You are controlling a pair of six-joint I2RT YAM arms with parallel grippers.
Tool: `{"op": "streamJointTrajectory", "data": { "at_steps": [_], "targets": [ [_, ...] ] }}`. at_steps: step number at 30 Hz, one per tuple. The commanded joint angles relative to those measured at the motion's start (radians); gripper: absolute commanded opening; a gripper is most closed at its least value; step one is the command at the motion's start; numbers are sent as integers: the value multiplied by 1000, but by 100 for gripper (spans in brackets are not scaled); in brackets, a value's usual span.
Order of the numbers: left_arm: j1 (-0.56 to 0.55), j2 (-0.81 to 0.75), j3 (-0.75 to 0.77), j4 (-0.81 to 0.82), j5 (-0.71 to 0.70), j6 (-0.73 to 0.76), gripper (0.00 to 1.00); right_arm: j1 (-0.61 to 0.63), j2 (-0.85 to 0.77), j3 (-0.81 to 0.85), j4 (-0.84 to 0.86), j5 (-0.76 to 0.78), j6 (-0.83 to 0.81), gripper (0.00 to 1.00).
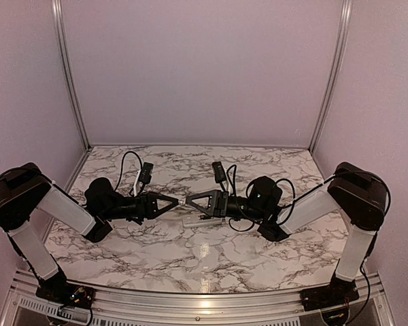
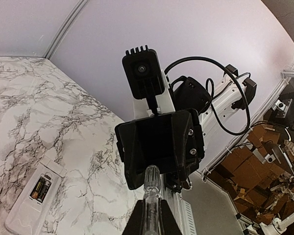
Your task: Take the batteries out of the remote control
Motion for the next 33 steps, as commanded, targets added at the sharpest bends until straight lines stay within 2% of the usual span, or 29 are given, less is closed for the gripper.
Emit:
{"op": "streamJointTrajectory", "data": {
  "at_steps": [1,17,33],
  "targets": [
    [4,-8,-17,162,-48,7,0,24,24,54,26,-25,1,34],
    [4,-27,-23,122,-79,38,0,27,34,63,6,-22,-8,22],
    [4,-45,-43,139,-101,37,0,26,27,74,-41,-22,-30,30]
  ]
}}
